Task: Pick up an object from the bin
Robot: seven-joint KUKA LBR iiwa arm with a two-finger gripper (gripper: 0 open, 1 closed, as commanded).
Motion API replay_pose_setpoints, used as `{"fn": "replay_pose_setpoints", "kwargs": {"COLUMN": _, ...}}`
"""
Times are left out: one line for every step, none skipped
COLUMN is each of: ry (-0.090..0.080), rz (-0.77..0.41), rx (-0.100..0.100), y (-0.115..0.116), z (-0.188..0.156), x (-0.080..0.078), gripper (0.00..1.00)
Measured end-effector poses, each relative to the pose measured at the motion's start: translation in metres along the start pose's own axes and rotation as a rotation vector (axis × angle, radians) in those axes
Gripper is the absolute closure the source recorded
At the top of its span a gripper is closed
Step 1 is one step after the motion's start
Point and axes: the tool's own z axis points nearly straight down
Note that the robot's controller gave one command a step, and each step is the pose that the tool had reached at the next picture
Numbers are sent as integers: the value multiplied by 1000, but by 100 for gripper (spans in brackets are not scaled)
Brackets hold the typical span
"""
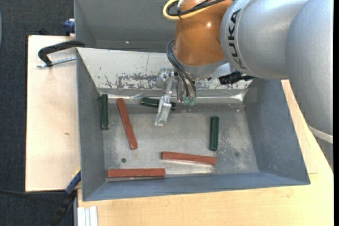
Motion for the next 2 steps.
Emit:
{"fn": "replay_pose_setpoints", "kwargs": {"ry": 11, "rz": 16, "rx": 6, "y": -22, "z": 60, "x": -9, "gripper": 0}}
{"fn": "replay_pose_setpoints", "kwargs": {"ry": 6, "rz": 277, "rx": 5, "y": -24, "z": 90, "x": -8, "gripper": 0}}
